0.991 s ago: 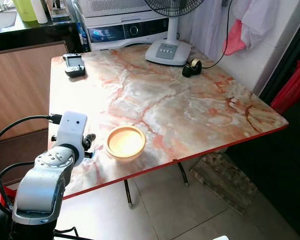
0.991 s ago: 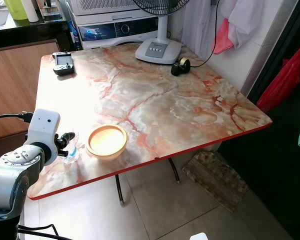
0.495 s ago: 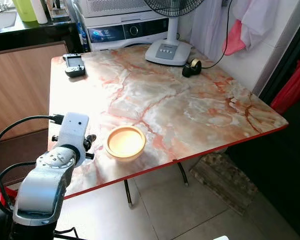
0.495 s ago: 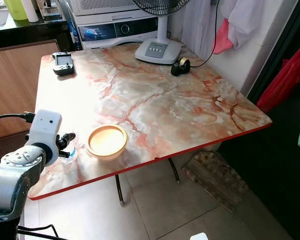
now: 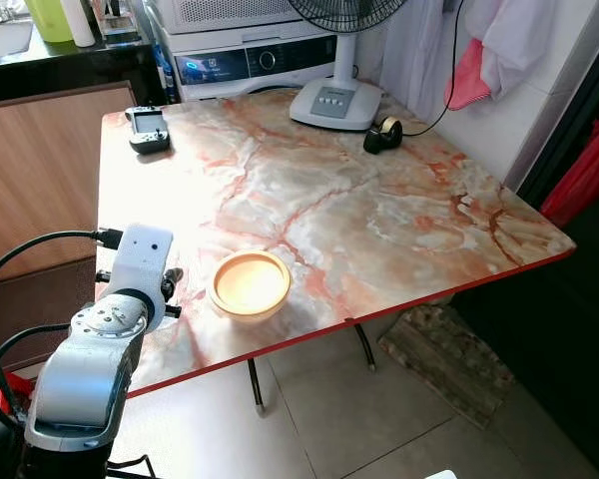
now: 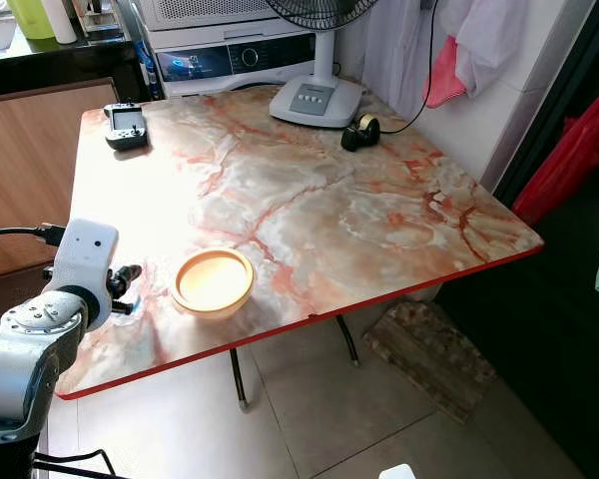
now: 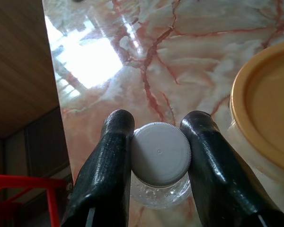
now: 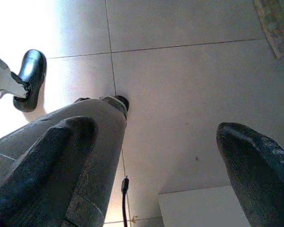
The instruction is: Restocking fridge
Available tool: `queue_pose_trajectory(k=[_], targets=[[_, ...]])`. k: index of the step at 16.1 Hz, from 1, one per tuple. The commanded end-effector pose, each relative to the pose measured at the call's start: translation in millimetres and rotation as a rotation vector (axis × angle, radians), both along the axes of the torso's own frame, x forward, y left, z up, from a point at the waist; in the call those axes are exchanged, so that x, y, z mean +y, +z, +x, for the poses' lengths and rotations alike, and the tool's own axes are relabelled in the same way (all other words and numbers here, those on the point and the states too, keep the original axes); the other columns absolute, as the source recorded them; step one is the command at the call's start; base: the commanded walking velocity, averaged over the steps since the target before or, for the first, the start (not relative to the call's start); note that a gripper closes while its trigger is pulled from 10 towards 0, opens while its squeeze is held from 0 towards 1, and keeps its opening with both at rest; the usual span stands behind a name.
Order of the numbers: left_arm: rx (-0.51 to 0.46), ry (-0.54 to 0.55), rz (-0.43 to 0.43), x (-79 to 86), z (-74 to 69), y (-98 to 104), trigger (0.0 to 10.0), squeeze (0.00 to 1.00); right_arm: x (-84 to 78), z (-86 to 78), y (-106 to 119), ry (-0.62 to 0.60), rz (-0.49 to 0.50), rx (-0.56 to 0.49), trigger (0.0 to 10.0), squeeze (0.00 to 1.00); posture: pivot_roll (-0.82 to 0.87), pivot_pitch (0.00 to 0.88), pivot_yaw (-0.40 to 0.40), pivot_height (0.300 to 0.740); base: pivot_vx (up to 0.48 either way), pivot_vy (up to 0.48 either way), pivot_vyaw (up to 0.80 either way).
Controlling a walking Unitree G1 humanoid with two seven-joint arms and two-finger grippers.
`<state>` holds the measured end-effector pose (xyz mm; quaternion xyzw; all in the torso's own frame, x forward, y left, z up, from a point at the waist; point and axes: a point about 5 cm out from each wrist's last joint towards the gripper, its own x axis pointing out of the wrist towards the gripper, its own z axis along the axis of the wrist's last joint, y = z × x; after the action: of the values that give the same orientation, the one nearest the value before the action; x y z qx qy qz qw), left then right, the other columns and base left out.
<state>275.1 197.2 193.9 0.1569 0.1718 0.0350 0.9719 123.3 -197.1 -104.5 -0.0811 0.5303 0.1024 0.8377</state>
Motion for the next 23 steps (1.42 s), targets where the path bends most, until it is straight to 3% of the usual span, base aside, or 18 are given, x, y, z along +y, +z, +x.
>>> queue_pose_trajectory(k=[1, 4, 7, 8, 9, 11, 12, 14, 17, 18, 19, 20, 23], targets=[[0.016, 0.022, 0.014, 4.1, -0.2, -4, 0.0, 0.0, -4.3, -12.1, -3, 0.008, -0.014, 0.045, 10.0, 0.0, 0.11, 0.051, -0.046, 0.74, 0.0, 0.0, 0.0], [-0.006, 0.052, 0.031, 11.4, 0.6, 1, 0.0, 0.0, -3.2, -12.4, -3, 0.007, -0.012, 0.045, 10.0, 0.0, 0.12, 0.051, -0.044, 0.74, 0.0, 0.0, 0.0], [-0.004, 0.138, 0.147, 38.8, -4.5, 2, 0.0, 0.0, -1.6, -12.4, -4, 0.007, -0.008, 0.045, 10.0, 0.0, 0.12, 0.051, -0.04, 0.74, 0.0, 0.0, 0.0], [-0.017, 0.214, 0.168, 59.3, -9.2, 4, 0.0, 0.0, -1.2, -12.3, -4, 0.005, -0.006, 0.045, 10.0, 0.0, 0.12, 0.052, -0.039, 0.74, 0.0, 0.0, 0.0], [-0.021, 0.237, 0.179, 65.5, -10.8, 5, 0.0, 0.0, -1.0, -12.3, -4, 0.004, -0.006, 0.044, 10.0, 0.0, 0.13, 0.051, -0.037, 0.74, 0.0, 0.0, 0.0], [-0.035, 0.392, 0.228, 102.3, -24.6, 0, 0.0, 0.0, -0.7, -12.2, -4, 0.003, -0.004, 0.044, 10.0, 0.0, 0.13, 0.051, -0.037, 0.74, 0.0, 0.0, 0.0], [-0.028, 0.416, 0.233, 107.1, -28.4, -5, 0.0, 0.0, -0.7, -12.2, -4, 0.004, -0.004, 0.045, 10.0, 0.0, 0.13, 0.051, -0.037, 0.74, 0.0, 0.0, 0.0], [-0.014, 0.472, 0.229, 117.4, -37.8, -24, 0.0, 0.0, -0.8, -12.2, -4, 0.005, -0.005, 0.045, 10.0, 0.0, 0.13, 0.049, -0.037, 0.74, 0.0, 0.0, 0.0], [0.022, 0.523, 0.193, 124.1, -58.9, -83, 0.0, 0.0, -1.8, -12.9, -4, 0.006, -0.007, 0.046, 10.0, 0.0, 0.13, 0.049, -0.037, 0.74, 0.0, 0.0, 0.0], [0.039, 0.539, 0.192, 125.3, -64.5, -95, 1.8, 0.0, -1.8, -13.0, -4, 0.005, -0.007, 0.045, 10.0, 0.0, 0.12, 0.049, -0.034, 0.74, 0.0, 0.0, 0.0], [0.104, 0.568, 0.186, 125.9, -80.0, -123, 0.5, 0.0, -1.6, -13.1, -4, 0.002, -0.007, 0.045, 10.0, 0.0, 0.12, 0.049, -0.034, 0.74, 0.0, 0.0, 0.0], [0.122, 0.573, 0.176, 124.0, -86.6, -134, 0.0, 0.0, -1.6, -13.0, -4, 0.0, -0.006, 0.044, 10.0, 0.0, 0.12, 0.049, -0.034, 0.74, 0.0, 0.0, 0.0], [0.171, 0.58, 0.166, 115.5, -104.4, -167, 0.0, 0.0, -1.4, -12.8, -4, 0.001, -0.005, 0.044, 10.0, 0.0, 0.12, 0.047, -0.032, 0.74, 0.0, 0.0, 0.0]])
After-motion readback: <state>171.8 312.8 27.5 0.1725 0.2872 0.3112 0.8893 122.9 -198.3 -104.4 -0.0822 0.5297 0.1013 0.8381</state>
